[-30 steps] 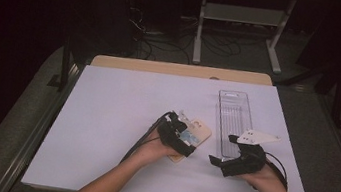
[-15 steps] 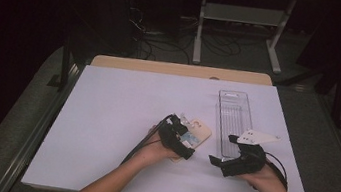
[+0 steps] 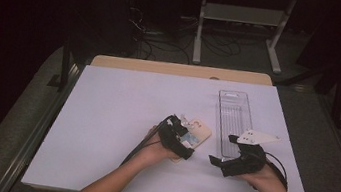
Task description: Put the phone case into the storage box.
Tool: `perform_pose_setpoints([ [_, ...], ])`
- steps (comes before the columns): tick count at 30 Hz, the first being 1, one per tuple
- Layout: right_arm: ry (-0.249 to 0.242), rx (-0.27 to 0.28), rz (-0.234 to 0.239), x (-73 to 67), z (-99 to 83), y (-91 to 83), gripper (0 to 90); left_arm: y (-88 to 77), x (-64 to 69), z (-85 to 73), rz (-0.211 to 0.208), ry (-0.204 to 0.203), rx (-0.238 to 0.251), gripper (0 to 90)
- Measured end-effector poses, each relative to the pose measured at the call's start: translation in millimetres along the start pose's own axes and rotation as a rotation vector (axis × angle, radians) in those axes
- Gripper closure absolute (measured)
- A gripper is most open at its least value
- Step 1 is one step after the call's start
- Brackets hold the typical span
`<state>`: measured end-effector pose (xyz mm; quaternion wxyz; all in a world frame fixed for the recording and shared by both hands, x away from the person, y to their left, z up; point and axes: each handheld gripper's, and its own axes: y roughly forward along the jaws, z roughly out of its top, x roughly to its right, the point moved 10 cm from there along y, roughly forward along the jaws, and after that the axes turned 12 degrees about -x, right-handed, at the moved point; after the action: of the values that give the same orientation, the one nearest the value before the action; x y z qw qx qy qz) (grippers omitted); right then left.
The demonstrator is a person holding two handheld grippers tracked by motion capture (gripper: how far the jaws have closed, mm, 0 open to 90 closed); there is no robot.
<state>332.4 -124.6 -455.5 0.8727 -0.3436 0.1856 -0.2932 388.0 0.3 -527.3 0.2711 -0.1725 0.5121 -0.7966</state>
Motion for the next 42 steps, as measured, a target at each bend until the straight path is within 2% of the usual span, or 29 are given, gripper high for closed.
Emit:
perform_pose_setpoints([
  [17, 0.001, 0.000, 0.001, 0.0, -0.1, -0.1, 0.0, -1.6, -0.3, -0.5, 0.001, -0.012, -0.006, 9.5],
  [26, 0.001, 0.000, 0.001, 0.1, 0.0, -0.2, 0.0, -5.2, -4.0, -3.7, 0.001, 0.022, -0.021, 11.2],
  [36, 0.001, 0.000, 0.002, 0.2, 0.0, -0.2, 0.0, -14.4, -6.1, -1.2, -0.014, 0.047, 0.007, 11.6],
  [42, 0.000, 0.002, 0.002, 0.3, 0.2, -0.2, 0.0, -25.0, -8.4, 1.0, -0.041, 0.060, 0.036, 11.7],
])
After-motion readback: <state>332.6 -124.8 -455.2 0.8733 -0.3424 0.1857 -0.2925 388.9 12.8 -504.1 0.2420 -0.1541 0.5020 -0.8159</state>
